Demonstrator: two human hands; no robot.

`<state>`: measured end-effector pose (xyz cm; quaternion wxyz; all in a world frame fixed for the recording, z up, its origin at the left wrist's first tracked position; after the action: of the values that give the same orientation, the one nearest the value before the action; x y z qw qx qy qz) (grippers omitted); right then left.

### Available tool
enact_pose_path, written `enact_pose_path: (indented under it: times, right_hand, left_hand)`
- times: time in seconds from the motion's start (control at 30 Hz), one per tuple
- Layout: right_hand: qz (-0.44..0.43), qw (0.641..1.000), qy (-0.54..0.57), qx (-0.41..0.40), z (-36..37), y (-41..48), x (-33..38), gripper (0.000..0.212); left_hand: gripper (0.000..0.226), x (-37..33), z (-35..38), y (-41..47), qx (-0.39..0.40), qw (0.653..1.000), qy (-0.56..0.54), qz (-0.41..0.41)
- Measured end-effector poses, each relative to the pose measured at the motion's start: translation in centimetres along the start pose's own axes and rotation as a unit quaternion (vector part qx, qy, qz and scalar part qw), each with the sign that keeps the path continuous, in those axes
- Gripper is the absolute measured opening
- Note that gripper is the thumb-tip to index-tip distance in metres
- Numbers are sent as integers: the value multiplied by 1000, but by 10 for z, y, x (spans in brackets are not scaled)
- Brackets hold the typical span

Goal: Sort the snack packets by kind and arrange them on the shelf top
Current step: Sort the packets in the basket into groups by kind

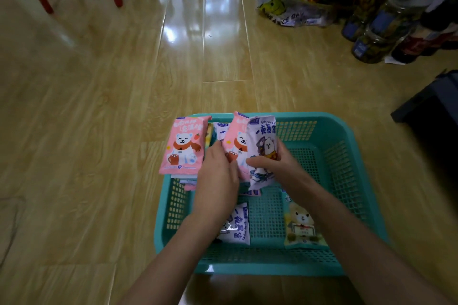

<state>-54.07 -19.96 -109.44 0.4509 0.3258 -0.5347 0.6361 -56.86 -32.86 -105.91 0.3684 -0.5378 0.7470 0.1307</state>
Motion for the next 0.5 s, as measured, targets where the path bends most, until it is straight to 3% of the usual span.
enact_pose_path:
  times: [0.1,0.23,0.3,0.37,0.5]
  right_hand:
    - [-6,999,32,6,1,-2,-2,60]
    - [-10,1000,23,5,8,1,1,62]
    - [4,1000,9,16,12,5,2,63]
    - [9,999,10,33,14,8,4,62]
    - [0,998,32,45,10,6,4,59]
  left_hand:
    - [26,-11,1,1,-4,993,118,21]
    - [25,-16,1,4,6,982,188,10]
    - [41,-16,0,4,14,975,220,3]
    - [50,-18,-2,3,-4,973,230,10]
    - [34,-20,-3,8,-45,976,213,28]
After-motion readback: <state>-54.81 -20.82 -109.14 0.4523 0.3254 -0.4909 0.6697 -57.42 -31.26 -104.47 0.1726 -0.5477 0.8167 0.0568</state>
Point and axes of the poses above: each hand's wrist, its own y-axis towards the middle knuckle, its own z-axis out of the palm, x = y × z, the point moved 6 cm from there along y, towards the middle knuckle, and after that the axes turned 7 degrees about x, right-handed, at the moved point
